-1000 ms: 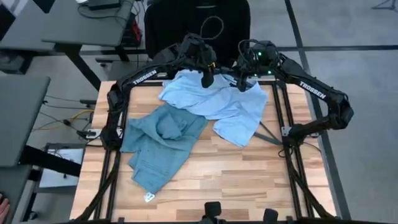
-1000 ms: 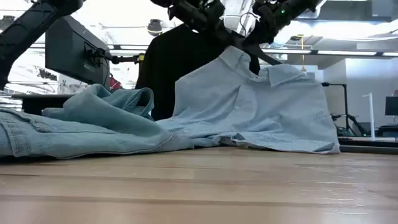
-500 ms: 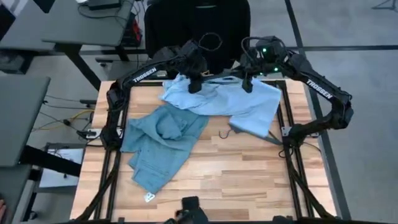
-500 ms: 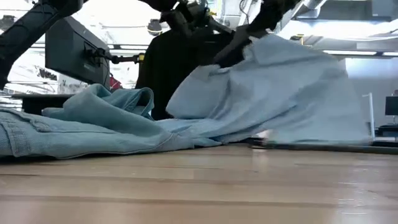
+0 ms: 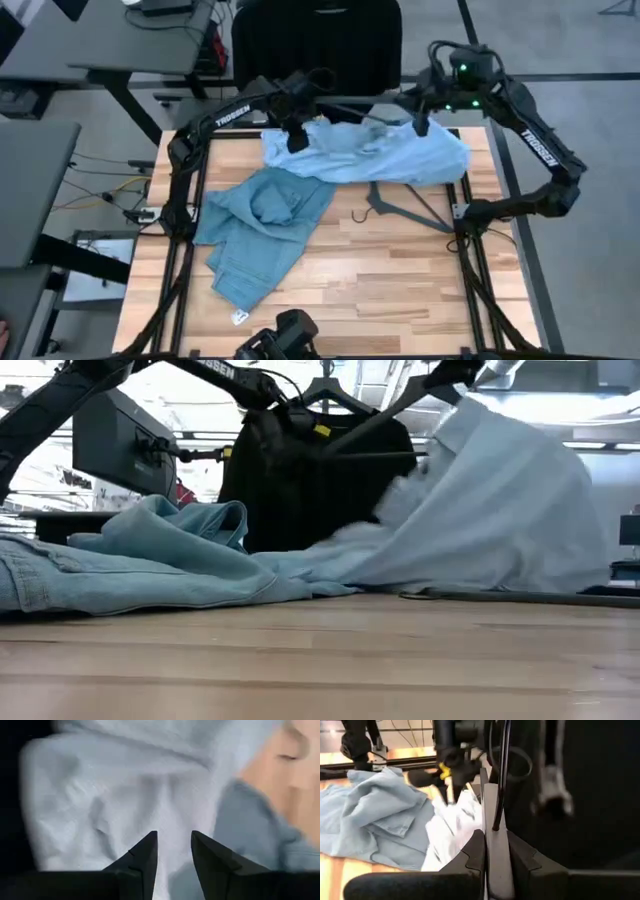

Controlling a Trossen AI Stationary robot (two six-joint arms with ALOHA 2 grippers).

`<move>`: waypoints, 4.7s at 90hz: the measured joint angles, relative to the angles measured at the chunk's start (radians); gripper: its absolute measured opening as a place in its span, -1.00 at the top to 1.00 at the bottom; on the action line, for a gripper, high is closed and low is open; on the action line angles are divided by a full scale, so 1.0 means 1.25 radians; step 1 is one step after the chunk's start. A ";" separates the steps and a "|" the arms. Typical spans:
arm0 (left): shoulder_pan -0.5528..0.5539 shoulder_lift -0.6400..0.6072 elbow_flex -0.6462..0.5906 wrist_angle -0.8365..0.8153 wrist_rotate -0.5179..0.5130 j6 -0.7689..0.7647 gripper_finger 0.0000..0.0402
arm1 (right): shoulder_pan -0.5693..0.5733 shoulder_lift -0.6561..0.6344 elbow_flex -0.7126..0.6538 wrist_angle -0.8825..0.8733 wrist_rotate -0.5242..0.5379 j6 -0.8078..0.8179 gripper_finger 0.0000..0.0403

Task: Hang clothes
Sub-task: Unhang the blue shirt from the rack, then unhang the black shirt from the rack

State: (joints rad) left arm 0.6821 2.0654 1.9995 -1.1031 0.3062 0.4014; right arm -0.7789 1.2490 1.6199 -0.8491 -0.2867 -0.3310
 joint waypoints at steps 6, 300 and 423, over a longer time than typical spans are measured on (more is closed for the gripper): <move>-0.006 -0.001 0.003 0.056 0.020 -0.024 0.50 | -0.012 -0.003 0.000 0.006 -0.002 0.010 0.85; 0.042 -0.707 -0.460 0.196 -0.211 -0.558 0.50 | -0.287 0.469 0.447 0.313 -0.182 0.134 -0.37; 0.007 -0.644 -0.461 0.178 -0.213 -0.561 0.50 | -0.235 0.600 0.543 0.344 -0.436 0.075 -0.33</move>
State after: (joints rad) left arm 0.6903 1.2610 1.4235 -0.8806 0.0402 -0.3000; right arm -1.0728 1.9995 2.2986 -0.4192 -0.8319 -0.2374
